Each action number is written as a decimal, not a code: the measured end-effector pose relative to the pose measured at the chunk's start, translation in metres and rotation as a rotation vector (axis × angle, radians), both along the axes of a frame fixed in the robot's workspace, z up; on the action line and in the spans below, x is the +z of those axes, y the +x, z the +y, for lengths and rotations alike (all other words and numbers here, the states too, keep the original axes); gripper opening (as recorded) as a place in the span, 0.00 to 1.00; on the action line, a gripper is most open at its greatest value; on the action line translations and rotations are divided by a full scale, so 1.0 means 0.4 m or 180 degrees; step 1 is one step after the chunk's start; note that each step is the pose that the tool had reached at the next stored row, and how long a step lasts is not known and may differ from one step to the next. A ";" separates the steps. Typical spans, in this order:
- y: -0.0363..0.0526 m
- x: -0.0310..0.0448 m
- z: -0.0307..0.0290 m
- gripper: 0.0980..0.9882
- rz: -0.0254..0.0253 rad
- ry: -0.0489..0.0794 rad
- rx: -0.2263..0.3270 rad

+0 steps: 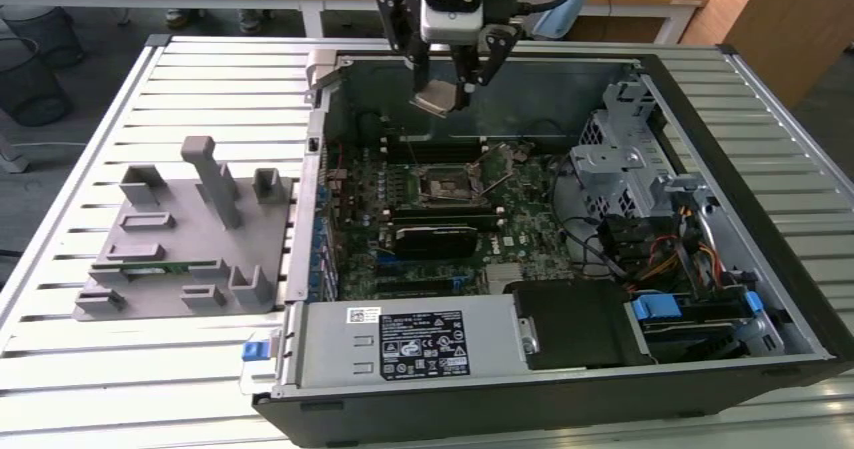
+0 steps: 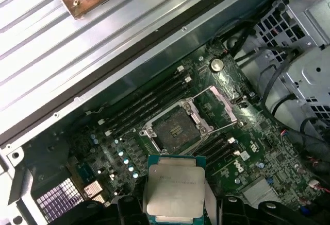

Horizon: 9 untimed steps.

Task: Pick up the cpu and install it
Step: 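Place the cpu into insertion slot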

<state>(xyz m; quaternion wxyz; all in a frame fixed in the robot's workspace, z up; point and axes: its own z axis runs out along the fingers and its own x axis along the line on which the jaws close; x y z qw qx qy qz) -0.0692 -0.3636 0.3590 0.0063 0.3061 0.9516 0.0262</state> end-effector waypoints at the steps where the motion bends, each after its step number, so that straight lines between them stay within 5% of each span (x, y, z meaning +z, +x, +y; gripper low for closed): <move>1: 0.000 0.000 0.000 0.48 0.0000 0.0000 -0.0055; 9: 0.000 -0.004 0.000 0.48 0.0000 0.0000 -0.0498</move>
